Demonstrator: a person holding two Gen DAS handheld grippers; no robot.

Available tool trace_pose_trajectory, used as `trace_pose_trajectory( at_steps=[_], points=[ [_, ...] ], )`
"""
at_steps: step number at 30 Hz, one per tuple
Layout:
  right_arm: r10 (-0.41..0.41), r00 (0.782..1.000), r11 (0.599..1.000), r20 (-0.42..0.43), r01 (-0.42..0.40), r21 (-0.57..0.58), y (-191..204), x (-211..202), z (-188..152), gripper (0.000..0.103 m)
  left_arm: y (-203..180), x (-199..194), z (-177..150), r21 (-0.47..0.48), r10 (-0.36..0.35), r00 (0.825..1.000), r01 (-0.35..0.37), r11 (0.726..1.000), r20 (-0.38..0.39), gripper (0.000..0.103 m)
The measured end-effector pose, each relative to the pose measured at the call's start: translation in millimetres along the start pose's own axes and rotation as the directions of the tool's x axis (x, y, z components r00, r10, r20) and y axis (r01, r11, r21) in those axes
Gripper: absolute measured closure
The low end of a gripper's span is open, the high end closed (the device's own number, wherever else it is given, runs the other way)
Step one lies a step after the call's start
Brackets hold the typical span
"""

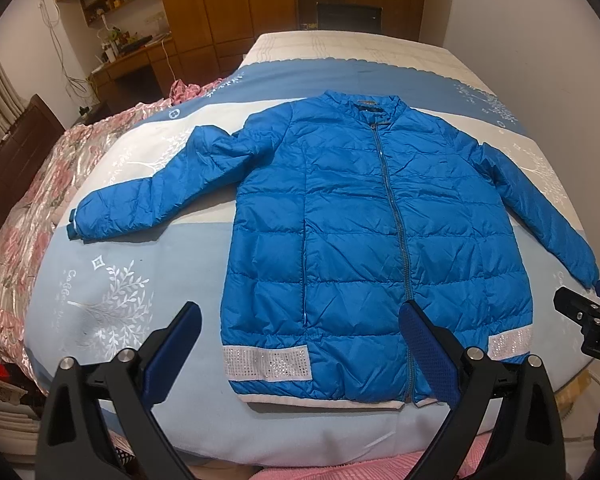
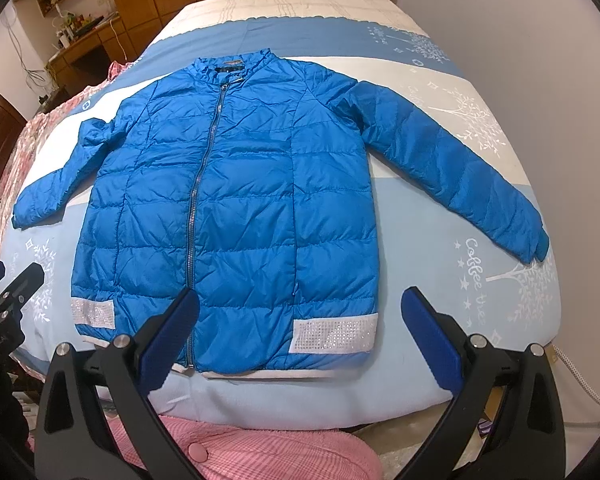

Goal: Fold large clothes

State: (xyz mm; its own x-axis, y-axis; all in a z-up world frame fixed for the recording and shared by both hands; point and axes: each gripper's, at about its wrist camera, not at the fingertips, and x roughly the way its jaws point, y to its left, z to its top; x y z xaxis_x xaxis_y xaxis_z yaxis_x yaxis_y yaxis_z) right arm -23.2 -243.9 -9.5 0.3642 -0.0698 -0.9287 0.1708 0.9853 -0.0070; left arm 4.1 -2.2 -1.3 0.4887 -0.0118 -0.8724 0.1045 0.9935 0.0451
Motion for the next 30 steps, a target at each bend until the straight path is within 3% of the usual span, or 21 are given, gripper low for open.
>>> trace_pose_trajectory(
  at_steps=[30],
  points=[
    [-0.005,1.000,1.000,0.000,0.005,-0.004,1.0,1.7,3.9,0.003,0.2,0.7,2.1,-0.002,0.004,1.000,-0.004,1.000,-0.001,0.004]
  ],
)
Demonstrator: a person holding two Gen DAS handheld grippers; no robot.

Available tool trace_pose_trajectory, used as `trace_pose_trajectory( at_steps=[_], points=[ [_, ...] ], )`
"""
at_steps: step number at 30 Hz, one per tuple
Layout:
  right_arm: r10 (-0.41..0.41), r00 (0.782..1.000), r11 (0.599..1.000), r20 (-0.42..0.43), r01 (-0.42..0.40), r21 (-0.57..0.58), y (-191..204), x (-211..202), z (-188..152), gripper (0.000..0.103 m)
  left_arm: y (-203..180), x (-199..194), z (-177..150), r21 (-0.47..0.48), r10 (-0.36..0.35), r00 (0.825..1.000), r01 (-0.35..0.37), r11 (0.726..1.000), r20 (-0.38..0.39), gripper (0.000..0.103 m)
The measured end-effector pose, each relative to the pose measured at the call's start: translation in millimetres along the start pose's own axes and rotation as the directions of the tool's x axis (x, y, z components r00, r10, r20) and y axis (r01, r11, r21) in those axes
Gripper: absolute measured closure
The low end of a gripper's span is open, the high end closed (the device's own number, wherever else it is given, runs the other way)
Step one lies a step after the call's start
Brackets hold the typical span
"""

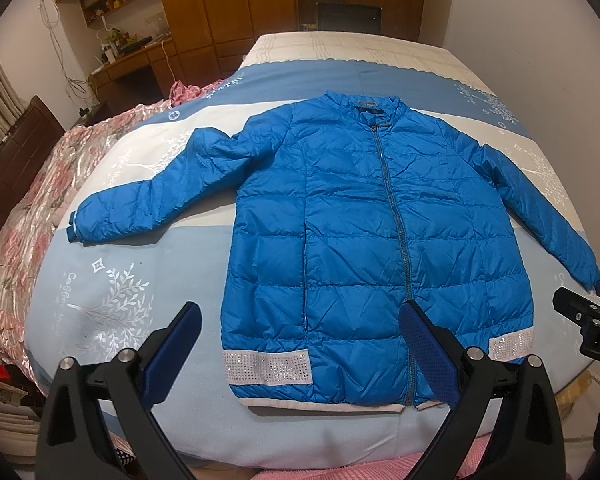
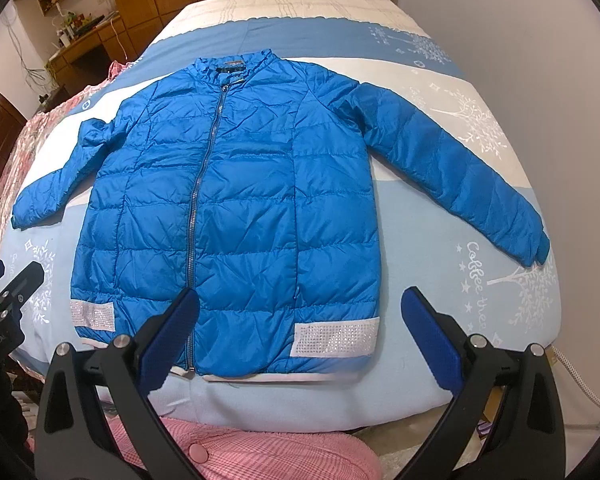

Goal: Fold large clothes

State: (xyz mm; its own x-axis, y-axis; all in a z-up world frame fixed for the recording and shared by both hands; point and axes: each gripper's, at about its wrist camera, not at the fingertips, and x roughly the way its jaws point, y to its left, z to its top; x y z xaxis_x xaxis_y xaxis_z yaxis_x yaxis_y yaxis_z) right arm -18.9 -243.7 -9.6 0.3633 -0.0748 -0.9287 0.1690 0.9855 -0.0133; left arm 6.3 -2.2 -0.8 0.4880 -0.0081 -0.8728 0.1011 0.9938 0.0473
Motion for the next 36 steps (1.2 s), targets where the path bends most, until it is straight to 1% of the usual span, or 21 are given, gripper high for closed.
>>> trace_pose_trajectory(
  at_steps=[12,30,33,36],
  points=[
    [0.000,1.000,1.000,-0.002,0.000,-0.001,-0.1,5.3,4.7,0.003,-0.1,-0.1,0.1,0.001,0.000,1.000,0.000,1.000,0.000,0.004],
    [0.006,1.000,1.000,0.006,-0.006,-0.003,-1.3,1.9,2.3,0.003,1.4,0.2,2.3,0.002,0.004,1.000,-0.004,1.000,0.001,0.004],
    [0.018,0.999,1.000,0.051,-0.018,-0.009,-8.3,4.6,5.1,0.003,-1.1,5.8,3.5,0.020,0.014,1.000,-0.014,1.000,0.000,0.004],
    [0.044,0.997,0.998,0.071,-0.046,0.037,-34.2,12.7,5.6,0.003,-10.2,20.0,6.8,0.037,0.004,1.000,-0.003,0.999,-0.016,0.004]
  ],
)
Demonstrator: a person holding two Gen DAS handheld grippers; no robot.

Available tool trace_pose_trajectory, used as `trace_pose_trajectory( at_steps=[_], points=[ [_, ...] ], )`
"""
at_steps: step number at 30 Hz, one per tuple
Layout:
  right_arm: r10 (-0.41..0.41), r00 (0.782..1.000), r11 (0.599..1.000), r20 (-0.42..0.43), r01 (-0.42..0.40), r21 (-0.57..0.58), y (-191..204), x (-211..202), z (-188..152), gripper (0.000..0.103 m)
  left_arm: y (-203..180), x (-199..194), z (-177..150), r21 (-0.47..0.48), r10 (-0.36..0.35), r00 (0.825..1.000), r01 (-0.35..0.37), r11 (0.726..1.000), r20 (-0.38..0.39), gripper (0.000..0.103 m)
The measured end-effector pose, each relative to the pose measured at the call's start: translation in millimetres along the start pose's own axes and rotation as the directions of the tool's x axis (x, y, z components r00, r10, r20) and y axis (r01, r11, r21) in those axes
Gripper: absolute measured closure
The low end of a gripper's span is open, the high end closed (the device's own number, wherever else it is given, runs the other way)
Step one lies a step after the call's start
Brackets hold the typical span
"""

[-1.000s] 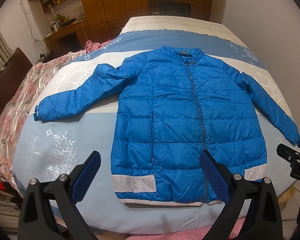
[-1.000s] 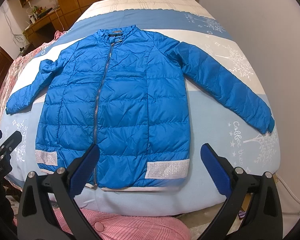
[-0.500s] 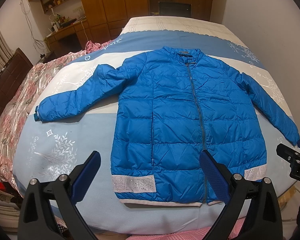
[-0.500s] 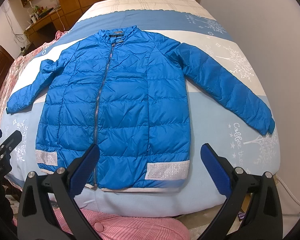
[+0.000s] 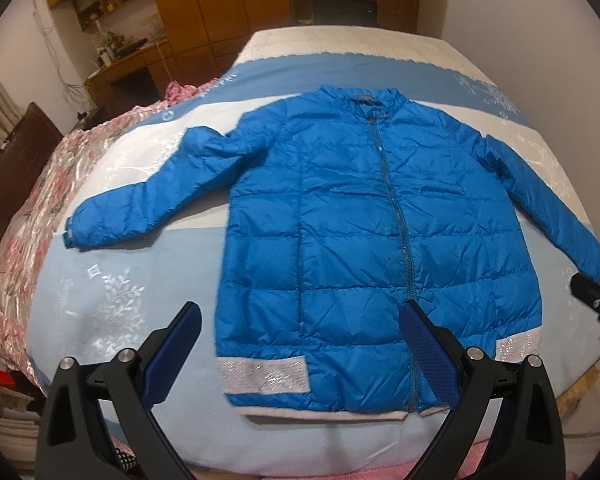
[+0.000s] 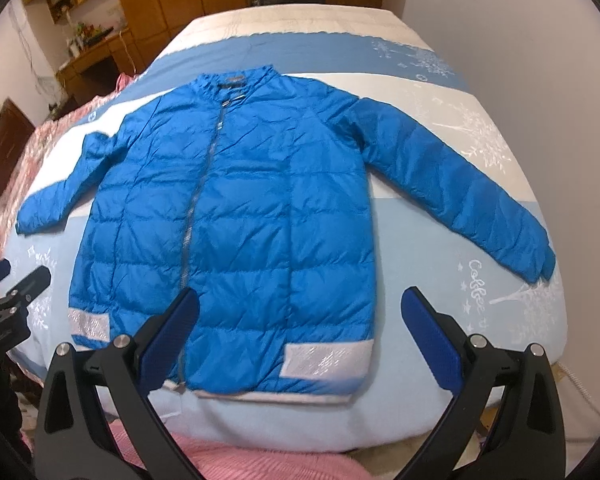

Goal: Fold large clothes
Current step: 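Grasp a jacket sleeve with the right gripper and fold it across the body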

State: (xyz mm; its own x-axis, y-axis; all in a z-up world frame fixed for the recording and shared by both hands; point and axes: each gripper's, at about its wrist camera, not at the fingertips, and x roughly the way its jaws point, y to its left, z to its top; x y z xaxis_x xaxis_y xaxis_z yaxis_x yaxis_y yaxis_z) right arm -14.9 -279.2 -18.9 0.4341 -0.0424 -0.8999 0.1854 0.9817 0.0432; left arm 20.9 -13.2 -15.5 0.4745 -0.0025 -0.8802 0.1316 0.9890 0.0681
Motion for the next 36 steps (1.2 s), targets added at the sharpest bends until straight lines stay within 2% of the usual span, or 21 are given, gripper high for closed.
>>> trace_pose_trajectory(
  at_steps=[2,6,10,14,16,19,23,25,30,31,32,34,36],
  points=[
    [-0.005,1.000,0.998,0.002,0.005,0.064,-35.1,7.1,2.1,0.003,-10.2,11.0,6.5,0.010,-0.012,1.000,0.012,1.000,-0.011,0.004],
    [-0.085,0.996,0.985,0.014,0.082,0.150,-108.1,14.4,5.2,0.003,-43.5,27.0,26.4,0.044,-0.012,1.000,0.012,0.999,-0.019,0.004],
    [-0.125,0.992,0.957,-0.012,0.124,0.264,-205.4,24.5,13.0,0.003,-89.6,41.9,55.4,0.043,-0.059,0.998,0.060,0.997,-0.023,0.004],
    [-0.127,0.990,0.926,-0.053,0.137,0.351,-295.5,44.3,17.3,0.003,-156.0,49.5,82.9,0.078,-0.116,0.993,0.114,0.990,0.022,0.004],
    [-0.099,0.992,0.919,-0.072,0.119,0.375,-337.4,60.3,18.4,0.003,-195.3,56.7,95.1,0.104,-0.143,0.989,0.139,0.985,0.031,0.004],
    [-0.035,0.995,0.926,-0.089,0.065,0.373,-376.8,80.5,16.0,0.003,-250.4,73.7,108.6,0.132,-0.183,0.983,0.180,0.975,0.013,0.004],
    [0.026,0.992,0.943,-0.123,0.016,0.333,-400.7,111.5,18.7,0.003,-316.5,99.7,116.9,0.149,-0.201,0.980,0.200,0.968,-0.010,0.004],
    [0.065,0.988,0.947,-0.143,-0.016,0.322,-411.4,127.2,23.3,0.003,-336.3,113.1,116.1,0.155,-0.194,0.981,0.196,0.968,-0.028,0.004],
    [0.102,0.979,0.955,-0.177,-0.047,0.292,-427.2,149.0,34.2,0.003,-365.3,141.4,109.0,0.142,-0.180,0.981,0.189,0.972,-0.078,0.004],
    [0.107,0.977,0.957,-0.186,-0.050,0.287,-429.4,152.6,35.3,0.006,-368.0,145.5,108.1,0.137,-0.180,0.980,0.190,0.972,-0.085,0.004],
    [0.112,0.973,0.958,-0.200,-0.053,0.282,-431.5,156.8,36.1,0.013,-370.0,150.2,107.7,0.134,-0.178,0.980,0.190,0.973,-0.093,0.004],
    [0.150,0.963,0.953,-0.222,-0.082,0.292,-434.4,165.4,36.9,0.032,-371.5,159.0,106.2,0.133,-0.170,0.980,0.184,0.974,-0.106,0.004],
    [0.165,0.961,0.951,-0.222,-0.095,0.294,-435.4,168.4,37.8,0.034,-370.6,164.7,105.5,0.129,-0.170,0.979,0.184,0.974,-0.115,0.004]
  ],
)
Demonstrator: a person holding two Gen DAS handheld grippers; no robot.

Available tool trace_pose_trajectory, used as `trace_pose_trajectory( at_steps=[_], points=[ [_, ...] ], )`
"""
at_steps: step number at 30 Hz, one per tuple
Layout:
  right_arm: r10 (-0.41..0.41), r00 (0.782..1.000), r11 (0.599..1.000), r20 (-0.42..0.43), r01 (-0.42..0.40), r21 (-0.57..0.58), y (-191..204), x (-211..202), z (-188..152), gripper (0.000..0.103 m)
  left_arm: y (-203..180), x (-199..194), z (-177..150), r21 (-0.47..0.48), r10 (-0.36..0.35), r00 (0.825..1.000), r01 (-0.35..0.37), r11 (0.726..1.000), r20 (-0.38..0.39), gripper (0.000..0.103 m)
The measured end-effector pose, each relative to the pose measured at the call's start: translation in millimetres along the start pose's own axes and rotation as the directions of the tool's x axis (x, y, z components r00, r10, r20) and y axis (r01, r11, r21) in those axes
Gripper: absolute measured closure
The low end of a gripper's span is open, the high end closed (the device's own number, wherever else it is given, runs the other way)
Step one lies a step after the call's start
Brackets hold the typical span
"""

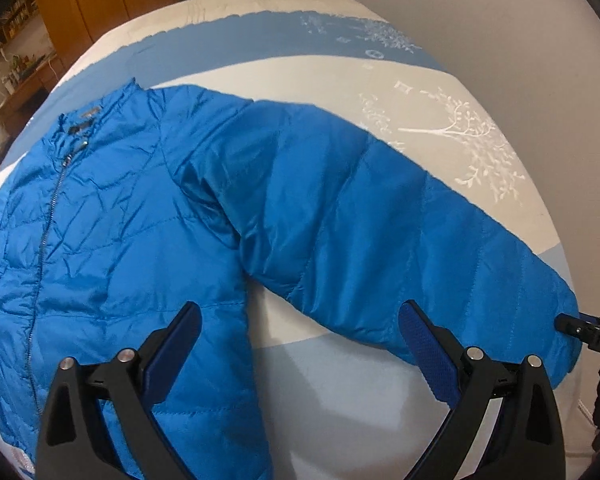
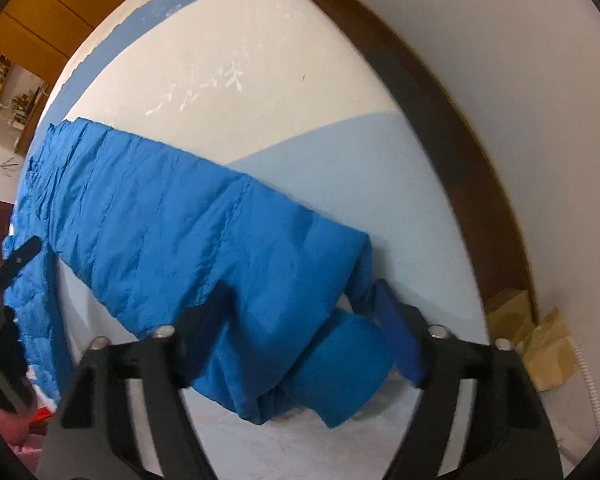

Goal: Fold large clothes

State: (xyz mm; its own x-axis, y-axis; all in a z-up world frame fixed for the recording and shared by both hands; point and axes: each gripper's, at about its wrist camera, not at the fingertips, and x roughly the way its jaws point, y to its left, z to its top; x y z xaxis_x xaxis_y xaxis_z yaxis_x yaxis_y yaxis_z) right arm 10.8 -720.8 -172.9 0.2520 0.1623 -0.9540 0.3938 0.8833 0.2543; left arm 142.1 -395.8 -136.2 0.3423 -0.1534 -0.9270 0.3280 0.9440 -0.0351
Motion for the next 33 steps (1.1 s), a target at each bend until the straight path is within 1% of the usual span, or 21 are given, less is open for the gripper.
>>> trace_pose_trajectory(
  at_steps=[2,3,4,5,7,9,12,15,18,21,22,23,24,26,29,33],
  points=[
    [0.009,1.000,1.000,-0.005,-0.009,-0.013,2.2,0.0,0.3,0.054,4.1,3.2,0.1,-0.005,0.005,1.000,-0.005,1.000,-0.003,0.004],
    [0.024,1.000,1.000,-0.007,-0.024,-0.006,3.2,-0.9,0.8,0.060,8.1,5.4,0.3,-0.013,0.004,1.000,-0.004,1.000,-0.010,0.004],
    [0.056,0.998,0.998,-0.006,-0.056,0.001,4.6,-3.3,1.0,0.072,12.3,6.0,0.3,-0.024,-0.004,1.000,0.004,1.000,-0.017,0.004],
    [0.077,0.997,0.997,0.001,-0.077,0.005,6.9,-7.6,1.2,0.078,15.3,5.9,0.9,-0.031,-0.008,1.000,0.007,1.000,-0.022,0.004],
    [0.116,0.993,0.993,0.033,-0.116,-0.003,14.0,-21.9,0.4,0.083,24.2,0.1,0.3,-0.038,-0.004,1.000,0.004,0.999,-0.014,0.004],
    [0.159,0.985,0.987,0.064,-0.158,-0.020,24.5,-37.9,-0.3,0.084,33.7,-7.6,0.0,-0.040,-0.002,1.000,0.002,0.999,0.000,0.004],
    [0.222,0.970,0.974,0.097,-0.215,-0.077,56.5,-61.3,1.2,0.085,57.5,-19.1,0.2,-0.069,-0.008,1.000,0.009,0.998,0.007,0.004],
    [0.258,0.962,0.957,0.093,-0.241,-0.159,101.8,-70.8,11.9,0.085,91.1,-30.5,-0.3,-0.112,0.002,1.000,0.000,0.994,0.019,0.004],
    [0.266,0.962,0.937,0.068,-0.242,-0.253,149.1,-72.6,22.0,0.086,123.7,-40.0,-2.7,-0.137,0.039,0.999,-0.034,0.990,0.032,0.004],
    [0.296,0.955,0.906,0.030,-0.270,-0.327,199.9,-64.6,32.0,0.086,162.6,-50.5,-6.9,-0.176,0.074,0.996,-0.066,0.982,0.039,0.004],
    [0.311,0.950,0.890,0.009,-0.288,-0.354,222.7,-59.2,36.8,0.086,176.4,-53.5,-9.0,-0.190,0.081,0.996,-0.073,0.979,0.038,0.004],
    [0.319,0.948,0.879,-0.009,-0.299,-0.370,237.1,-56.4,38.0,0.086,185.7,-55.6,-10.4,-0.197,0.081,0.996,-0.073,0.978,0.037,0.004],
    [0.322,0.946,0.868,-0.038,-0.311,-0.387,258.3,-49.3,42.1,0.086,198.6,-57.6,-12.6,-0.204,0.087,0.996,-0.078,0.976,0.035,0.004],
    [0.325,0.943,0.852,-0.069,-0.324,-0.411,285.3,-41.3,44.8,0.086,218.4,-60.9,-17.9,-0.210,0.117,0.993,-0.106,0.972,0.037,0.004],
    [0.310,0.944,0.841,-0.112,-0.328,-0.431,334.2,-19.7,50.0,0.086,244.4,-63.9,-25.8,-0.209,0.134,0.990,-0.124,0.970,0.032,0.004],
    [0.264,0.950,0.839,-0.168,-0.312,-0.445,382.0,17.4,52.1,0.086,274.9,-64.8,-34.5,-0.233,0.130,0.991,-0.123,0.965,0.015,0.004]
  ],
)
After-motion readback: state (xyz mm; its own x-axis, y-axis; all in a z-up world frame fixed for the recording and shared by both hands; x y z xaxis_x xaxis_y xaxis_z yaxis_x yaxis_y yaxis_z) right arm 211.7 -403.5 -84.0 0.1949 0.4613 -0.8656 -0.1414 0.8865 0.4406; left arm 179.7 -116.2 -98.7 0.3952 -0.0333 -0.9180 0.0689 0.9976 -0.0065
